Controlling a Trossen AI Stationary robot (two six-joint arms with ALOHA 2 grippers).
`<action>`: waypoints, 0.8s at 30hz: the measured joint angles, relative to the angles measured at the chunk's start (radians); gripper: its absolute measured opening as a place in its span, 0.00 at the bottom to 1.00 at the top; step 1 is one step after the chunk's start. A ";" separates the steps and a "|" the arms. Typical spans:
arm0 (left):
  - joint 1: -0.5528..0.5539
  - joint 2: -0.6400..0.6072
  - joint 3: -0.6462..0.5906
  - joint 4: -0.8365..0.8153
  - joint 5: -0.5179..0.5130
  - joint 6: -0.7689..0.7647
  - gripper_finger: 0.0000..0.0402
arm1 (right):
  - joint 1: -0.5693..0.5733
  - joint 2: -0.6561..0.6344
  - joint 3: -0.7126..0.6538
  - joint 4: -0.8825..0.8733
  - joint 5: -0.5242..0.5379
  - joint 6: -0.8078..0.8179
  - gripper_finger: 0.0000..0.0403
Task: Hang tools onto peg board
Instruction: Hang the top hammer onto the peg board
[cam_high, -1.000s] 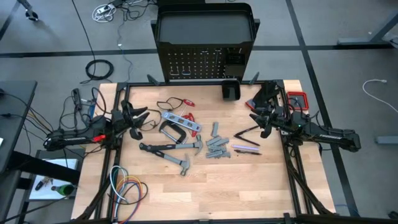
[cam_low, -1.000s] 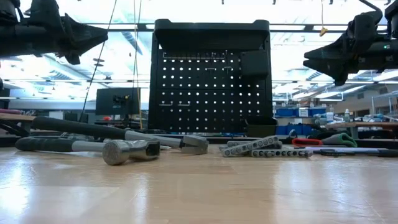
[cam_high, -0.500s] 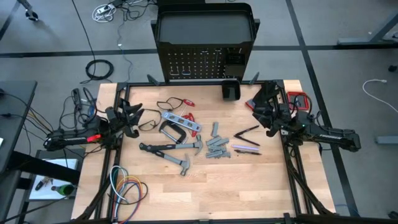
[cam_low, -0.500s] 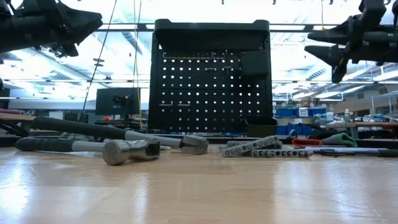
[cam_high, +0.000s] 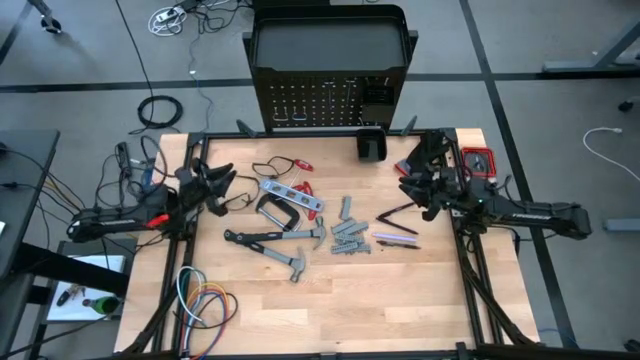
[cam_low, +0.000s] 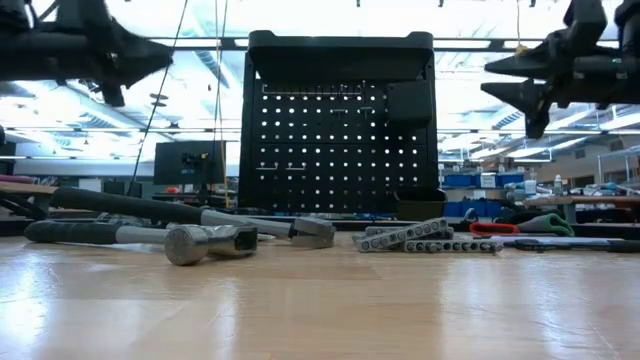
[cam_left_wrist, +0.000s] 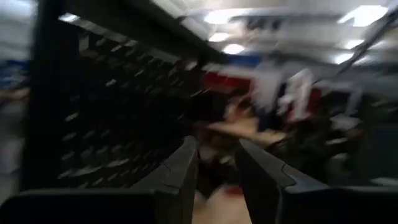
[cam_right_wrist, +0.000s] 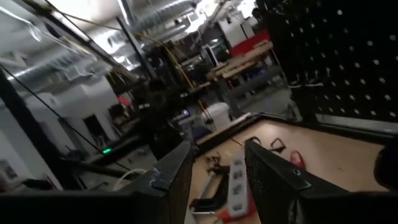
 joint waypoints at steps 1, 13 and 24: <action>0.003 0.025 0.021 -0.034 -0.017 -0.010 0.28 | -0.005 0.030 0.000 0.018 0.001 0.000 0.39; 0.023 0.489 0.308 -0.247 0.010 0.054 0.28 | -0.023 0.469 0.166 0.057 -0.006 -0.035 0.39; 0.014 0.893 0.520 -0.475 0.366 -0.046 0.28 | 0.032 0.763 0.256 0.213 -0.011 -0.024 0.39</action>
